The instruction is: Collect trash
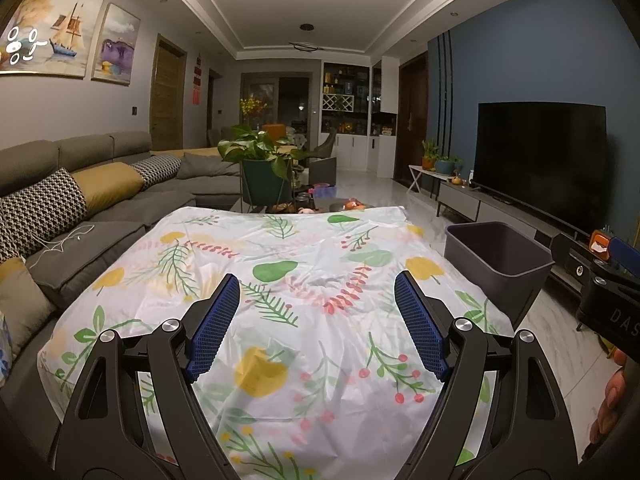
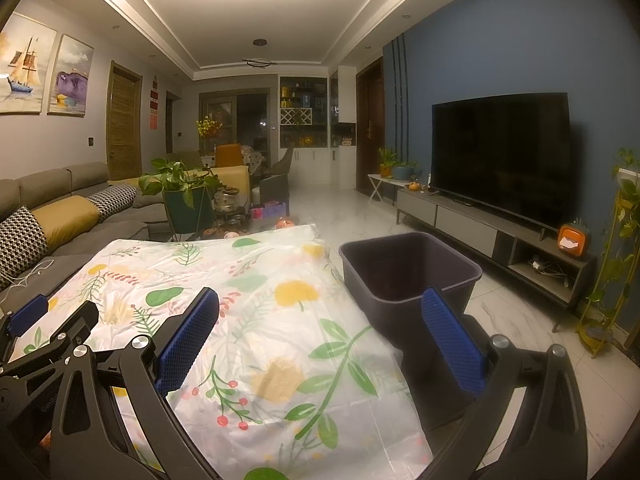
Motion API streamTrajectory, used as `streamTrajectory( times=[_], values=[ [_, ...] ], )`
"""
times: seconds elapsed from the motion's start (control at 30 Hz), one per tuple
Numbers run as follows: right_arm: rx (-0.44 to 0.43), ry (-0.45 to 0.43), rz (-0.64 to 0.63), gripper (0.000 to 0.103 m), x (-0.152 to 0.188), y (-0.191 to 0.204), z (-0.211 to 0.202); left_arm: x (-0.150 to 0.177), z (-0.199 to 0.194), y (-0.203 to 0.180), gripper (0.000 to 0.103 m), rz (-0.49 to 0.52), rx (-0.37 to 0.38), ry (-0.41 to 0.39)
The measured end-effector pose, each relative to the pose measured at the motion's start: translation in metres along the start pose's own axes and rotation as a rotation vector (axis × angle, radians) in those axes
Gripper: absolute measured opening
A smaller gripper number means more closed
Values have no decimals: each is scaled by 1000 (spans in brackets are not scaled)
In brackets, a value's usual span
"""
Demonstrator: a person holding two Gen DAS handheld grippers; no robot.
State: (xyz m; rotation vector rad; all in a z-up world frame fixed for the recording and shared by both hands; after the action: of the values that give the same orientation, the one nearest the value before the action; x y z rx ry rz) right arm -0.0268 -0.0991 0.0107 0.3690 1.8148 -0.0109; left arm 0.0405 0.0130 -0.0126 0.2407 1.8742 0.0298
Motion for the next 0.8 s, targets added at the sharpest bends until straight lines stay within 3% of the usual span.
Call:
streamTrajectory(
  times=[0.6,0.8],
  values=[
    [1,-2,4,98,3,-3,-4,2,1,3,88,-2,-11,2],
    [2,-2,5,98,2,-3,-4,1,0,3,96,5,-22,0]
  ],
)
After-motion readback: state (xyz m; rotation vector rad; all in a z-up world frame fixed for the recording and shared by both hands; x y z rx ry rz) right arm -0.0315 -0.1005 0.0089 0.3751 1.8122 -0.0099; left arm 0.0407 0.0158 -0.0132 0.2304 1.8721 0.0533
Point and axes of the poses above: each gripper's, at about its wrist camera, not at the fingertips, and z roughly the way its jaws point, y to its left, x to its underside, the point moved 3 cm from there along z, roughly the way its jaws point, and after that the axes turned 11 degrees about z, right-handed, at the moved point
